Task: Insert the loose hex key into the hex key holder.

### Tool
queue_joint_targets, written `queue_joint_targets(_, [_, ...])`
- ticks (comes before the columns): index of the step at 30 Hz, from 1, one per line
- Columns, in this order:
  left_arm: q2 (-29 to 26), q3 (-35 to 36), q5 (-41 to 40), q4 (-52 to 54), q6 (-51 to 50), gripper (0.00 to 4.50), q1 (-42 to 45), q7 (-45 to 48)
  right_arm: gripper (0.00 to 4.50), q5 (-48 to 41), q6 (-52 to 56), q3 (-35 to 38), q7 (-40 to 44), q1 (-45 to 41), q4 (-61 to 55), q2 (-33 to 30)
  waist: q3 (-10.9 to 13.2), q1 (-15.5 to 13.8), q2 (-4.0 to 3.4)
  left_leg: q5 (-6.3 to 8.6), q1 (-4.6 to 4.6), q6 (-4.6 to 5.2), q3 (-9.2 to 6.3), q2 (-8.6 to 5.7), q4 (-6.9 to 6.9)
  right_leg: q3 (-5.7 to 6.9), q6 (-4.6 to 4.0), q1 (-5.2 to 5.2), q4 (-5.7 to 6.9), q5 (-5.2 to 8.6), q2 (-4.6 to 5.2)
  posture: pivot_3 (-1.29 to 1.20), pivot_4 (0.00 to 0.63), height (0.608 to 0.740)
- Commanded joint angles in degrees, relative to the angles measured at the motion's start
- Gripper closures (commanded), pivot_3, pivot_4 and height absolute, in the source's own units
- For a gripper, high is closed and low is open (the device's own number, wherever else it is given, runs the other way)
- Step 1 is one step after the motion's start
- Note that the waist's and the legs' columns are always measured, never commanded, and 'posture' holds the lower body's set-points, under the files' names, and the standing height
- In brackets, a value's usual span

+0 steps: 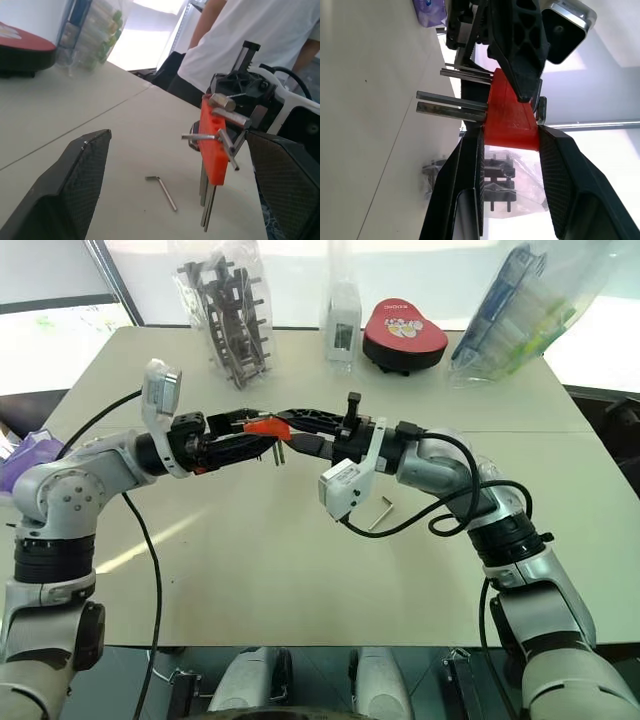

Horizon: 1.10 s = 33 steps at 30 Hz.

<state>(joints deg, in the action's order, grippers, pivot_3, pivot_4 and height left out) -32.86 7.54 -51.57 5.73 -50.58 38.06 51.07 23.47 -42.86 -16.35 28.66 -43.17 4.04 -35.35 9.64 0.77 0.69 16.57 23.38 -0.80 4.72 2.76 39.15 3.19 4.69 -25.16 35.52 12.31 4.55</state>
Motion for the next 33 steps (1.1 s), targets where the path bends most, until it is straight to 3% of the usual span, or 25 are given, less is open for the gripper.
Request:
queue_joint_targets(1, [0.6,0.2,0.2,0.9,1.2,1.93,1.2,0.4,3.52,-1.3,0.0,1.9,0.1,-0.2,-2.6,-0.7,0.0,0.0,0.01,0.0,0.0,0.0,0.0,0.0,0.0,0.0,0.0,0.0,0.0,0.0,0.0,0.0,0.15,0.74])
queue_joint_targets(5, [1.5,0.1,0.2,1.4,1.1,4.04,0.8,0.4,3.52,-1.3,0.1,1.9,0.3,0.0,-2.8,-0.7,0.0,0.0,0.01,-0.01,0.0,-0.01,0.0,0.0,0.01,0.0,0.0,0.0,0.0,0.0,0.0,0.0,0.15,0.74])
queue_joint_targets(6, [1.7,-0.2,0.3,1.5,1.0,4.29,0.7,0.6,3.52,-1.3,0.1,1.9,0.4,0.0,-2.8,-0.7,0.0,0.0,0.01,-0.01,0.0,-0.01,0.0,0.0,0.01,0.0,0.0,0.0,0.01,0.0,0.0,0.0,0.15,0.74])
queue_joint_targets(16, [2.3,-1.8,1.3,1.5,1.0,4.27,0.8,1.4,3.52,-1.4,0.8,2.1,0.9,-0.5,-2.4,-0.7,0.0,0.0,0.01,-0.01,0.0,-0.01,-0.01,0.0,0.01,0.0,0.0,0.0,0.01,0.0,0.0,0.0,0.15,0.74])
queue_joint_targets(23, [1.9,-2.7,2.9,2.3,2.1,4.27,0.6,2.1,0.16,-4.4,4.0,2.2,2.9,0.0,-1.9,-0.6,0.0,0.0,0.03,-0.01,0.0,-0.01,-0.01,-0.01,0.02,0.0,0.0,0.02,0.01,0.0,0.0,0.0,0.15,0.74])
queue_joint_targets(24, [1.8,-2.6,3.0,2.5,2.1,4.27,0.5,2.1,0.02,-5.1,4.5,2.4,3.5,0.4,-1.9,-0.9,0.0,0.0,0.03,-0.01,0.0,0.0,-0.01,-0.01,0.02,0.0,0.0,0.02,0.01,0.0,0.0,0.0,0.15,0.74])
queue_joint_targets(28, [0.7,-1.6,3.5,4.5,2.9,4.27,-0.5,1.3,0.02,-15.6,22.5,6.5,11.1,6.3,-3.5,-3.3,0.0,-0.3,0.04,0.0,0.0,0.0,-0.05,-0.01,0.02,0.01,0.0,0.07,0.0,0.0,0.0,0.0,0.15,0.74])
queue_joint_targets(33, [0.7,-0.9,3.3,7.1,3.2,4.27,-2.0,-0.4,0.02,-31.8,75.8,13.1,18.8,14.0,-16.9,-6.8,0.0,-0.5,0.03,0.1,-0.01,0.19,-0.06,-0.03,0.09,0.01,0.0,0.16,-0.05,-0.01,0.05,0.0,0.15,0.74])
